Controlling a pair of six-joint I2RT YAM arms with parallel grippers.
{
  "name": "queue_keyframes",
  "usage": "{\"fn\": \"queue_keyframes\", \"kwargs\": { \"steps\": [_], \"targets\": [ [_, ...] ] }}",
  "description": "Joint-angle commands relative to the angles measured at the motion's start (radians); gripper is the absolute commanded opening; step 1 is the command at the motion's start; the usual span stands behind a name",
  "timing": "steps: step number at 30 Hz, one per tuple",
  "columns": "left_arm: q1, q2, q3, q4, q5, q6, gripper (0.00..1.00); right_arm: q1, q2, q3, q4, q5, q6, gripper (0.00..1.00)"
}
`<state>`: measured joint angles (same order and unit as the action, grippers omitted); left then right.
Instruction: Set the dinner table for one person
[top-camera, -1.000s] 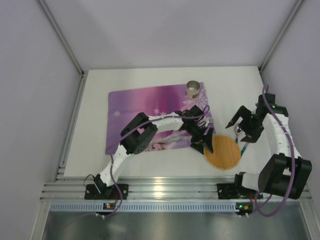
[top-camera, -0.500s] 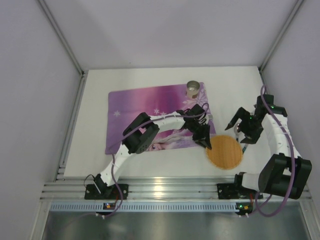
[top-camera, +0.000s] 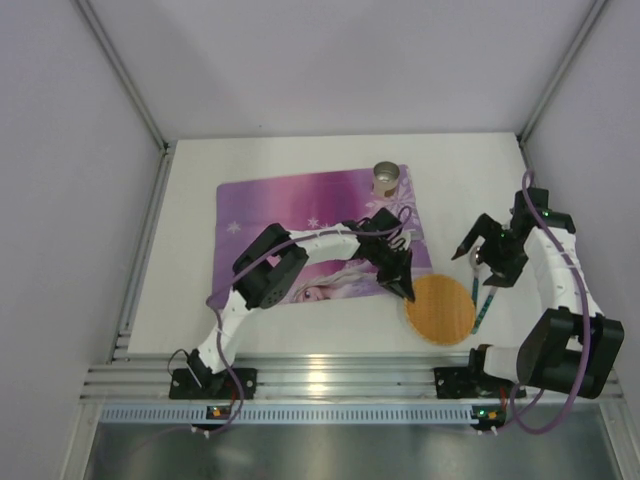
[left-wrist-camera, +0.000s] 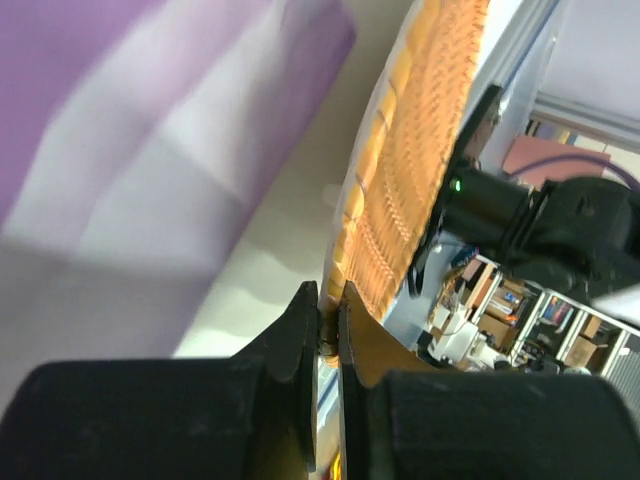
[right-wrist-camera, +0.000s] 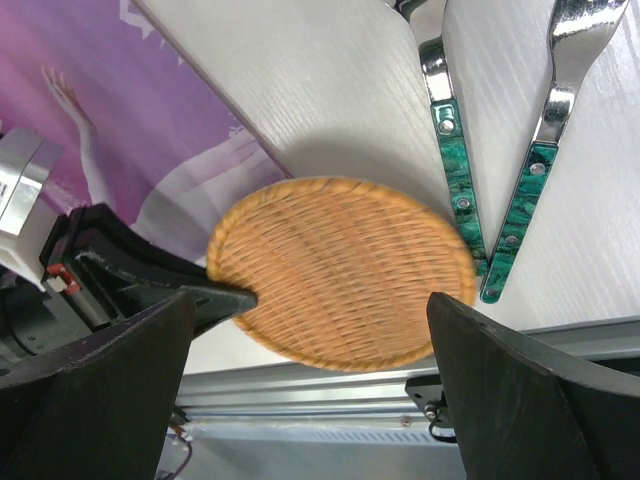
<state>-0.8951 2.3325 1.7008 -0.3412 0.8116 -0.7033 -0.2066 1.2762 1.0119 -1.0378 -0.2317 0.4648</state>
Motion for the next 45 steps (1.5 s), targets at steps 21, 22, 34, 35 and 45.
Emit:
{"fn": "queue_keyframes", "kwargs": {
  "steps": [21, 22, 34, 35, 45],
  "targets": [
    [0.734, -0.513, -0.474, -0.002, -0.015, 0.176, 0.0, -0.031, 0.035, 0.073, 0.104, -0.095, 0.052, 1.0],
    [0.749, -0.518, -0.504, 0.023, -0.031, 0.159, 0.0, -0.031, 0.034, 0.067, 0.105, -0.098, 0.055, 1.0],
    [0.788, -0.453, -0.557, -0.022, -0.215, 0.226, 0.0, -0.031, 0.064, 0.056, 0.12, -0.026, 0.026, 0.99],
    [0.788, -0.434, -0.555, -0.022, -0.227, 0.226, 0.02, -0.031, 0.068, 0.059, 0.116, 0.014, 0.02, 0.99],
    [0.788, -0.323, -0.429, -0.101, -0.319, 0.223, 0.64, -0.022, 0.14, 0.008, 0.108, 0.229, -0.023, 0.98]
  ]
}}
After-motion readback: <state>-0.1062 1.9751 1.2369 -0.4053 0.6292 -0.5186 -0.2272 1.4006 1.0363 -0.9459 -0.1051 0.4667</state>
